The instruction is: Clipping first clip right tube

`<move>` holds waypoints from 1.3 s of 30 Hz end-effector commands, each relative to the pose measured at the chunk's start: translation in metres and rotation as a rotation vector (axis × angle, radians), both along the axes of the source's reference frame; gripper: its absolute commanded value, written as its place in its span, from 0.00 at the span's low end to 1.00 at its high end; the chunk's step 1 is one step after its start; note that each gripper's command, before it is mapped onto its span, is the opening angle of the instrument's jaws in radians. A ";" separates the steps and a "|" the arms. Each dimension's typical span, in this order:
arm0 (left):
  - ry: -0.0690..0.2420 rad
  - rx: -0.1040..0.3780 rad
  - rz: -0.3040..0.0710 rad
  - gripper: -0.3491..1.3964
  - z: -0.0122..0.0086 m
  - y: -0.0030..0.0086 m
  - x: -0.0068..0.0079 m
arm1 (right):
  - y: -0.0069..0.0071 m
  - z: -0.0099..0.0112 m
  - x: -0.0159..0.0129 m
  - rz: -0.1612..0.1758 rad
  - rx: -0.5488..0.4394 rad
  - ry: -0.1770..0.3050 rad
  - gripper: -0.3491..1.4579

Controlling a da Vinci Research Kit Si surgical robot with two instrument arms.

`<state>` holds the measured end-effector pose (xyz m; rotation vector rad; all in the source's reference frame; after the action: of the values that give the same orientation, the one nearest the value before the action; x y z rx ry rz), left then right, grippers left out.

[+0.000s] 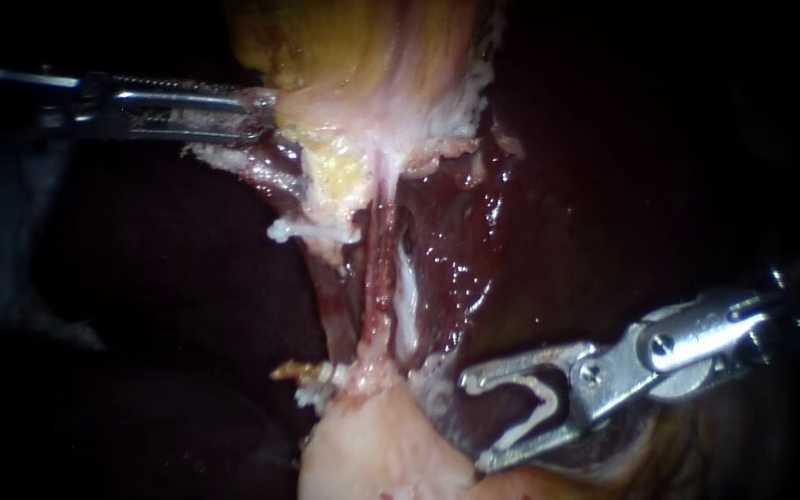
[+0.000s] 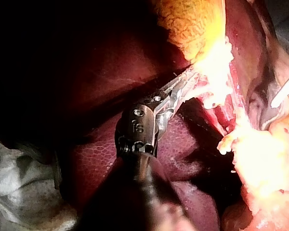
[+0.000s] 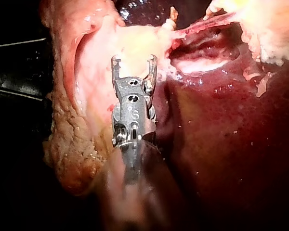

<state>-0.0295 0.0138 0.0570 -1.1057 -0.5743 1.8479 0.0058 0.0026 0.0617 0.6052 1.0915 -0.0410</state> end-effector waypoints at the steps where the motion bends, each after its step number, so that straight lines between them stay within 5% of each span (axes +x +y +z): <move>1: -0.001 0.001 0.000 0.00 -0.0002 0.0001 0.0002 | 0.0000 0.0000 0.0000 0.000 0.000 0.000 0.46; 5: -0.007 0.013 0.006 0.00 -0.0021 0.0012 0.0016 | 0.0001 0.0000 0.0000 0.000 0.000 0.000 0.46; 10: -0.013 0.015 -0.041 0.00 -0.0060 0.0035 0.0050 | 0.0001 0.0000 -0.0001 0.000 0.000 0.000 0.46; 15: -0.010 0.002 -0.063 0.00 -0.0078 0.0044 0.0073 | 0.0001 0.0000 -0.0001 0.000 0.001 0.000 0.46; 22: -0.008 0.002 -0.066 0.00 -0.0077 0.0044 0.0071 | 0.0002 0.0000 0.0003 0.009 0.004 0.008 0.46; 39: -0.005 0.001 -0.069 0.00 -0.0079 0.0041 0.0067 | 0.0033 0.0033 0.0060 0.202 0.108 -0.060 0.47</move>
<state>-0.0228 0.0179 0.0491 -1.1174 -0.5335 1.7850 0.0120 0.0061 0.0653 0.5860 1.0965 0.2203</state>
